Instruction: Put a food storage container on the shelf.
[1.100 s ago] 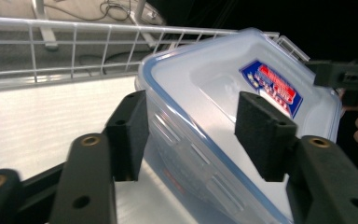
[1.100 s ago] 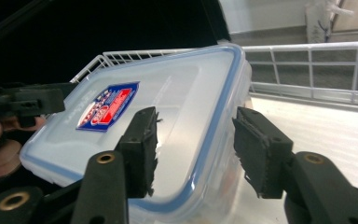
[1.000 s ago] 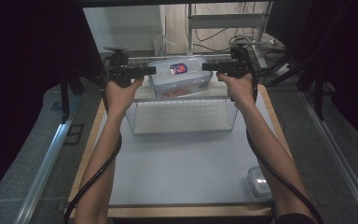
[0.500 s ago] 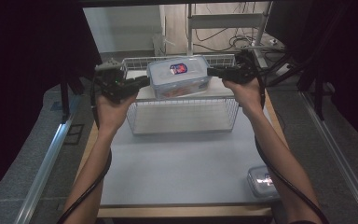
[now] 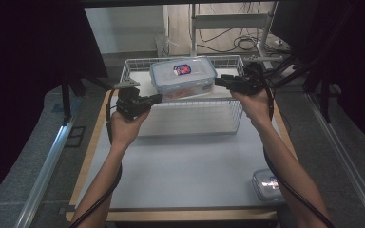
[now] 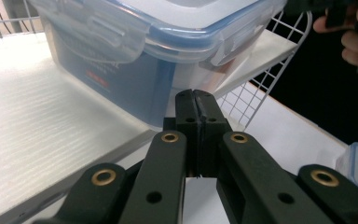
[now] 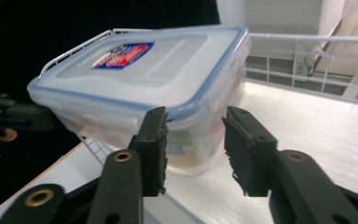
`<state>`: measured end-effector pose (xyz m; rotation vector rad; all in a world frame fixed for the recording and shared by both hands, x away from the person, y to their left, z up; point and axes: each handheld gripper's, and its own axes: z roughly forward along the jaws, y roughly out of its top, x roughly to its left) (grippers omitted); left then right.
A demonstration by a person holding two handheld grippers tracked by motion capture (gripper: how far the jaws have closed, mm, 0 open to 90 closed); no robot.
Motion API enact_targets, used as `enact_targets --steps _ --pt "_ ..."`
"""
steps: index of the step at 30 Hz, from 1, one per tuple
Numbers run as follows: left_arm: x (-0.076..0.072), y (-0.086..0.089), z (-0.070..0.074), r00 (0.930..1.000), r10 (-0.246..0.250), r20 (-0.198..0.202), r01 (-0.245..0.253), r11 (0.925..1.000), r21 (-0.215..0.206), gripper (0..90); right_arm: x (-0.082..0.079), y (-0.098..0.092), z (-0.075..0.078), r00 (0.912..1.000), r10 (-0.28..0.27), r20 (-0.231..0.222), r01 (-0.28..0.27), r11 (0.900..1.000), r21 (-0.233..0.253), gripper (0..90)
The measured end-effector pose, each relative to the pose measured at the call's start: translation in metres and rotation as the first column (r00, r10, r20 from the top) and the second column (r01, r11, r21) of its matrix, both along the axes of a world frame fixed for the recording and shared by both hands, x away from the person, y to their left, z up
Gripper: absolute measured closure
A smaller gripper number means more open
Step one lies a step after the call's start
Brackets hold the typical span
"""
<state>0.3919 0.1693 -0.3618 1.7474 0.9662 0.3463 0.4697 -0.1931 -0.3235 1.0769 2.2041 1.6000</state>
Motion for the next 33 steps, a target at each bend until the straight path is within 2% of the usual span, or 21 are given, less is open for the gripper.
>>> enact_targets --steps 5,12,15,18,26,28,29,30,31,33 --pt "0.009 0.002 0.000 0.9992 0.037 -0.015 -0.037 0.9993 0.008 90.0 0.002 0.000 -0.011 0.9999 0.014 -0.007 -0.014 1.000 -0.008 54.8" --pt "0.020 0.004 0.002 0.9971 0.071 -0.027 -0.071 0.9974 0.009 90.0 0.002 0.008 -0.018 0.9997 0.017 -0.016 -0.017 0.999 -0.027 56.1" --pt "0.027 0.002 0.001 0.9956 0.087 -0.035 -0.086 0.9959 0.028 90.0 0.003 0.013 -0.020 0.9997 0.022 -0.014 -0.022 0.999 -0.033 57.2" --pt "0.029 0.001 0.002 0.9961 0.081 -0.036 -0.081 0.9966 0.016 90.0 0.002 0.016 -0.020 0.9997 0.022 -0.011 -0.022 0.999 -0.040 57.5" --pt "0.011 -0.006 0.002 0.9992 0.038 -0.008 -0.038 0.9986 0.036 85.9 -0.006 0.012 -0.019 0.9997 0.022 0.013 -0.021 0.998 -0.056 56.4" --pt "0.004 -0.007 0.001 0.9997 0.024 -0.002 -0.024 0.9990 0.037 82.5 -0.011 0.011 -0.018 0.9995 0.020 0.025 -0.018 0.998 -0.066 54.9" --pt "-0.004 -0.007 -0.001 0.9999 0.012 0.004 -0.012 0.9991 0.042 78.3 -0.017 0.010 -0.018 0.9990 0.024 0.037 -0.021 0.997 -0.078 52.7" --pt "-0.004 -0.007 -0.001 0.9999 0.012 0.004 -0.012 0.9991 0.042 76.1 -0.017 0.010 -0.018 0.9990 0.024 0.037 -0.021 0.997 -0.078 52.7" --pt "-0.008 -0.008 -0.002 1.0000 0.007 0.005 -0.008 0.9990 0.045 73.6 -0.024 0.008 -0.019 0.9983 0.033 0.049 -0.029 0.996 -0.084 50.7" --pt "-0.016 -0.008 -0.006 1.0000 -0.003 0.007 0.003 0.9988 0.049 71.1 -0.027 0.007 -0.020 0.9979 0.038 0.053 -0.033 0.996 -0.089 49.6"
